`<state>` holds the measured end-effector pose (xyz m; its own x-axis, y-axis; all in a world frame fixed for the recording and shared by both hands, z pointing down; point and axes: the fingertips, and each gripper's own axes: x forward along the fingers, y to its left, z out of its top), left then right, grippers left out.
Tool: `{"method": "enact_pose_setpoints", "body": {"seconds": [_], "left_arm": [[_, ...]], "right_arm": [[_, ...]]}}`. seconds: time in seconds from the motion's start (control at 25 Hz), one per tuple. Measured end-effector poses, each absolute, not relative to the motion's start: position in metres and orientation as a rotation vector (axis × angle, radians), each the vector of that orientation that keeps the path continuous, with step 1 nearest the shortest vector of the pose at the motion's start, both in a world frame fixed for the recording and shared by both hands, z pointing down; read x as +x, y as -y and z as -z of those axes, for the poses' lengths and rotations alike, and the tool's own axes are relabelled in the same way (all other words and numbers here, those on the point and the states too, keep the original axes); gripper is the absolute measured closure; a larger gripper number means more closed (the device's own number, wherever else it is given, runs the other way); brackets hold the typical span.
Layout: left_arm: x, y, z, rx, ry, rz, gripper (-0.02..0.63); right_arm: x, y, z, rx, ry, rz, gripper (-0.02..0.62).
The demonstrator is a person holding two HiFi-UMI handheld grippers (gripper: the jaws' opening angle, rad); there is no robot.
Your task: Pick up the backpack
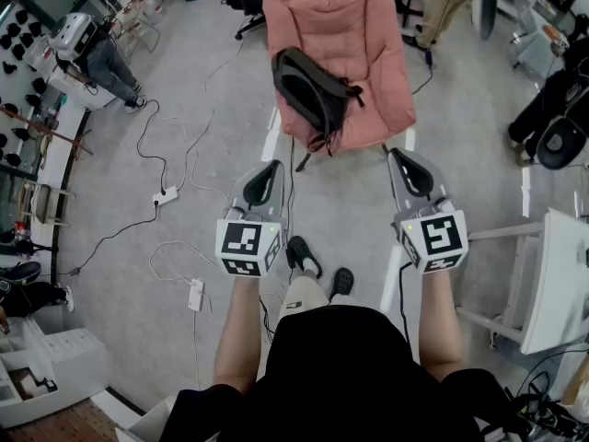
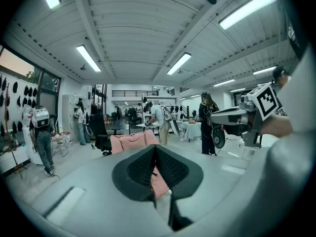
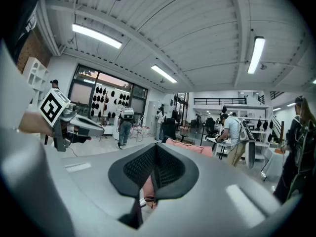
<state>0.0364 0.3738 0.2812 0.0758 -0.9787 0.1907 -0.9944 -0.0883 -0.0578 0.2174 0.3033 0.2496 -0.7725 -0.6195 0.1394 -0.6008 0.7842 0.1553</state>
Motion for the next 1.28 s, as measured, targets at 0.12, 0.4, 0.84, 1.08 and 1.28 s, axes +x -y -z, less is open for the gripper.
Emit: {"method": "enact_pose_setpoints", "body": {"seconds": [0.12, 0.4, 0.84, 1.08, 1.28], "left_arm": [[0.034, -0.386, -0.272, 2.235, 2.08, -0.264, 0.609], [0.043, -0.401, -0.269, 2.25, 2.079, -0.286, 0.609], [0.063, -0.402, -0.271, 2.237, 2.077, -0.309, 0.609], [0.072, -0.393, -0.282, 2.243, 2.047, -0.324, 0.609], [0.068, -0.376, -0.289, 2.243, 2.031, -0.328, 0.609]], "right_arm": [[0.209, -0.321, -0.242, 0.918, 2.794, 0.186, 0.586], [0.207, -0.35, -0.248, 0.849, 2.773, 0.22, 0.588], [0.237, -0.337, -0.247, 0.9, 2.815, 0.137, 0.584], [0.241, -0.33, -0.257, 0.896, 2.796, 0.123, 0.583], [0.238, -0.315, -0.263, 0.893, 2.776, 0.104, 0.583]]}}
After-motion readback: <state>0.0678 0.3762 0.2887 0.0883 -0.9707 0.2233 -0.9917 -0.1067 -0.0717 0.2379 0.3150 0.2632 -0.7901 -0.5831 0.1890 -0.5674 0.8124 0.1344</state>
